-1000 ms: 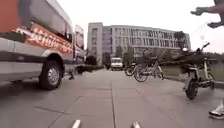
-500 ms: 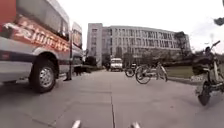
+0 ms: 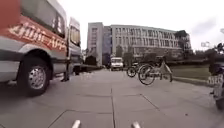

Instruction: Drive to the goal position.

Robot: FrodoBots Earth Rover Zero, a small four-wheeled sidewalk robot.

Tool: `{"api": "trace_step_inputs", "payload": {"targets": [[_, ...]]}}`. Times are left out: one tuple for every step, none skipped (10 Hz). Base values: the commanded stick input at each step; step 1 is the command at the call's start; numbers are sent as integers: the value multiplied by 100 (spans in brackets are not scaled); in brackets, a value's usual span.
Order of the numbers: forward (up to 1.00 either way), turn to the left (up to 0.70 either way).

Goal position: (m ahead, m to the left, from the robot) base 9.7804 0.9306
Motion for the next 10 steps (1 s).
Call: {"api": "trace_step_inputs", "payload": {"targets": [[70, 0], [70, 0], [70, 0], [70, 0], [70, 0], [70, 0], [70, 0], [70, 0], [70, 0], [70, 0]]}}
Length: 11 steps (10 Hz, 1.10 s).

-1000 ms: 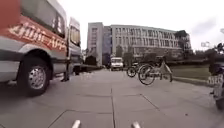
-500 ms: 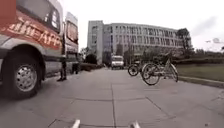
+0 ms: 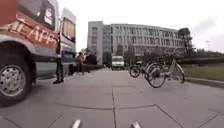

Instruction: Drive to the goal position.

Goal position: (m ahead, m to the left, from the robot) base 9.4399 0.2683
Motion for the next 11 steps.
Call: {"api": "trace_step_inputs", "payload": {"targets": [[70, 0], [70, 0], [70, 0], [70, 0], [70, 0], [70, 0], [70, 0], [70, 0], [70, 0], [70, 0], [70, 0]]}}
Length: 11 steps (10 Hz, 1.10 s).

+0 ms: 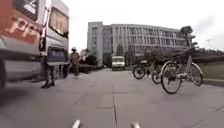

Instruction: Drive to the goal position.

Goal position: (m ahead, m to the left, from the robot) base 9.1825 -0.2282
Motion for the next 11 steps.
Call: {"api": "trace_step_inputs", "payload": {"targets": [[70, 0], [70, 0], [70, 0], [70, 0], [70, 0], [70, 0], [70, 0], [70, 0], [70, 0], [70, 0], [70, 0]]}}
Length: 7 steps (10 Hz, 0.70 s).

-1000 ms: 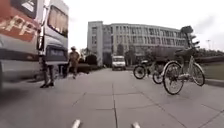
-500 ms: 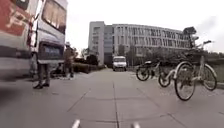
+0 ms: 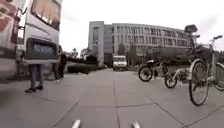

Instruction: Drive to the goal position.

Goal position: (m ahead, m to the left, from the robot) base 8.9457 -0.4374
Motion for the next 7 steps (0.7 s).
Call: {"api": "trace_step_inputs", "payload": {"targets": [[70, 0], [70, 0], [70, 0], [70, 0], [70, 0], [70, 0], [70, 0]]}}
